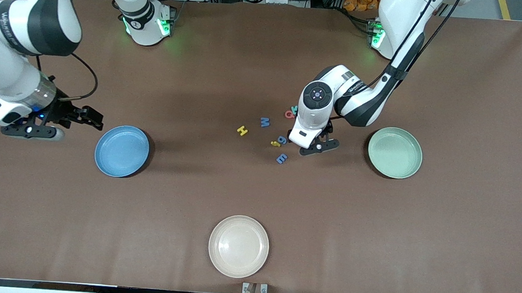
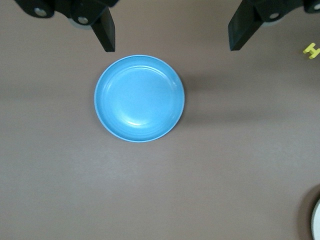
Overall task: Sort uppercase to blue plate, lowercase to green plate
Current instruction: 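Lower the left gripper onto the W while the right gripper reaches the H, then close the left gripper on the W and the right gripper on the H, then carry the W with the left gripper while the right gripper carries the H, then drop the H on the blue plate while the left gripper drops the W, then grasp the blue M with the right gripper while the left gripper reaches the 6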
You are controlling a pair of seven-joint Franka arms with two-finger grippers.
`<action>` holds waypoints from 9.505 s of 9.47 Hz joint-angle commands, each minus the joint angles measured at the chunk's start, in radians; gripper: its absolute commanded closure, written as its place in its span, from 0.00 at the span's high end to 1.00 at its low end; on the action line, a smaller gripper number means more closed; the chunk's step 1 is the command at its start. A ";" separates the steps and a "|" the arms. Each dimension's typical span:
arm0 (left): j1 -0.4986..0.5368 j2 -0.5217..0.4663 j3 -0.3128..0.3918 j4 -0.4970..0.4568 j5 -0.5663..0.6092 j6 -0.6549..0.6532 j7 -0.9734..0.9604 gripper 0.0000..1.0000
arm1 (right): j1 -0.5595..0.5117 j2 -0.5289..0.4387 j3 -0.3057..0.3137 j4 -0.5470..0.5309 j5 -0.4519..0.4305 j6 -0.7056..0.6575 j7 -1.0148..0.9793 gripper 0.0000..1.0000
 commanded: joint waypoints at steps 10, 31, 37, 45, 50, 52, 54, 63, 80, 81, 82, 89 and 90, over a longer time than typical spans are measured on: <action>0.004 0.018 -0.015 -0.120 0.168 0.172 -0.059 1.00 | 0.467 0.205 -0.004 -0.005 -0.007 0.183 0.535 1.00; 0.061 0.075 -0.048 -0.129 0.185 0.228 0.173 1.00 | 0.694 0.565 -0.006 0.010 -0.008 0.545 1.454 0.68; 0.067 0.075 -0.049 -0.129 0.169 0.228 0.176 1.00 | 0.686 0.556 -0.007 0.008 -0.010 0.523 1.401 0.00; 0.065 0.064 -0.049 -0.127 0.149 0.225 0.164 0.00 | 0.469 0.500 -0.010 0.087 0.014 0.166 1.180 0.00; 0.098 -0.001 -0.049 -0.120 0.116 0.194 0.165 0.00 | 0.236 0.474 -0.015 0.165 0.002 -0.021 0.835 0.00; 0.128 -0.046 -0.051 -0.118 0.117 0.141 0.173 0.00 | 0.188 0.457 -0.016 0.165 -0.018 -0.064 0.752 0.00; 0.154 -0.080 -0.052 -0.118 0.117 0.090 0.180 0.00 | 0.124 0.467 -0.016 0.163 -0.025 -0.069 0.660 0.00; 0.374 -0.167 -0.049 -0.086 0.091 -0.184 0.680 0.00 | -0.016 0.506 -0.015 0.165 -0.082 -0.078 0.517 1.00; 0.498 -0.141 -0.051 -0.044 -0.004 -0.305 0.883 1.00 | 0.385 0.411 0.418 0.226 -0.141 -0.013 0.847 1.00; 0.503 -0.140 -0.051 -0.040 -0.028 -0.292 0.883 1.00 | 0.416 0.419 0.418 0.209 -0.209 0.018 0.848 1.00; 0.506 -0.138 -0.049 -0.040 -0.068 -0.251 0.883 1.00 | 0.438 0.430 0.418 0.183 -0.219 0.107 0.854 1.00; 0.417 0.007 -0.048 0.125 -0.133 -0.088 0.722 1.00 | 0.458 0.611 0.415 0.157 -0.412 0.382 0.850 0.88; 0.389 0.027 -0.048 0.153 -0.130 -0.088 0.673 1.00 | 0.468 0.624 0.415 0.157 -0.416 0.396 0.848 0.85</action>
